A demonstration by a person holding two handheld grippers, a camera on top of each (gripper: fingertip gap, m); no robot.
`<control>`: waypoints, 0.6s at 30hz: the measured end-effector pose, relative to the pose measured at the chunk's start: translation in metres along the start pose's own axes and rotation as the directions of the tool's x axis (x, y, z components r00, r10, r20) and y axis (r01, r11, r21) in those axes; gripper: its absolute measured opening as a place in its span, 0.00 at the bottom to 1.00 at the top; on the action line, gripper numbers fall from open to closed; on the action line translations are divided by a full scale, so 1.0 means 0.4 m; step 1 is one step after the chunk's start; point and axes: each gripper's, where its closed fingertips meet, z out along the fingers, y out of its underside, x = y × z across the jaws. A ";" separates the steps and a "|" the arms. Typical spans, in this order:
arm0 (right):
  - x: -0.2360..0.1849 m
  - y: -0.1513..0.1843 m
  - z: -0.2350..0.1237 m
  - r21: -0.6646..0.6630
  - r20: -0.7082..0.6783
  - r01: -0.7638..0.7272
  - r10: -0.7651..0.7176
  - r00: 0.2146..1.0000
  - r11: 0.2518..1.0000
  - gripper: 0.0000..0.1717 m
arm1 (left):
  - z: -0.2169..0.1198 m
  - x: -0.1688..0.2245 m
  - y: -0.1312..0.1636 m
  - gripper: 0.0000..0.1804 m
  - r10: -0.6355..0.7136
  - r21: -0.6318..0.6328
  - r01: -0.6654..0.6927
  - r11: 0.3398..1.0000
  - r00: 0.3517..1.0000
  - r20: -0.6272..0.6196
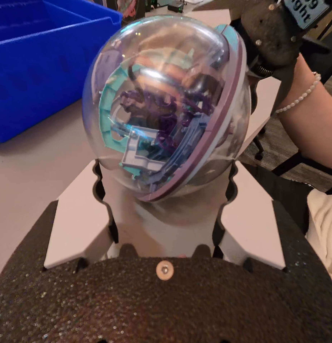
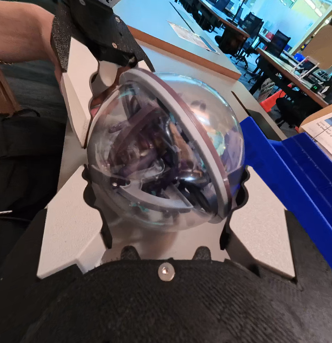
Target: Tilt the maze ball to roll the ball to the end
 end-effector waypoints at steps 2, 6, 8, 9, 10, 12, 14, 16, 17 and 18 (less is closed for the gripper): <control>-0.001 -0.001 0.000 -0.010 -0.006 0.031 -0.031 1.000 0.999 0.89 | 0.002 0.001 0.006 0.73 0.008 -0.020 -0.007 1.000 1.000 0.003; -0.003 -0.005 -0.003 -0.022 -0.013 0.106 -0.106 0.994 0.994 0.89 | 0.008 0.002 0.017 0.72 0.023 -0.043 -0.022 0.999 1.000 0.004; -0.003 -0.003 -0.004 -0.033 -0.012 0.106 -0.106 0.994 0.994 0.89 | 0.009 0.003 0.019 0.72 0.024 -0.046 -0.024 0.999 1.000 0.004; -0.001 -0.001 -0.005 -0.033 -0.012 0.089 -0.090 0.996 0.995 0.89 | 0.009 0.003 0.016 0.72 0.019 -0.040 -0.019 0.999 1.000 0.004; 0.001 0.000 -0.006 -0.028 -0.011 0.070 -0.070 0.997 0.997 0.89 | 0.010 0.003 0.012 0.72 0.012 -0.033 -0.012 0.999 1.000 0.004; 0.003 0.002 -0.005 -0.012 -0.013 0.052 -0.052 0.999 0.999 0.89 | 0.009 -0.001 0.007 0.72 0.009 -0.020 -0.008 1.000 1.000 0.011; 0.003 -0.001 -0.001 -0.003 -0.021 0.081 -0.081 0.997 0.997 0.89 | 0.008 -0.006 0.010 0.72 0.025 -0.023 -0.025 0.999 0.999 0.021; 0.004 -0.002 0.005 0.002 -0.036 0.122 -0.122 0.992 0.993 0.89 | 0.006 -0.013 0.014 0.72 0.055 -0.032 -0.053 0.998 0.998 0.037; 0.006 -0.001 0.008 0.010 -0.049 0.140 -0.139 0.989 0.990 0.89 | 0.005 -0.019 0.014 0.72 0.076 -0.033 -0.074 0.997 0.996 0.052; 0.009 0.000 0.012 0.026 -0.063 0.152 -0.151 0.987 0.988 0.89 | 0.003 -0.025 0.013 0.72 0.100 -0.032 -0.098 0.995 0.992 0.071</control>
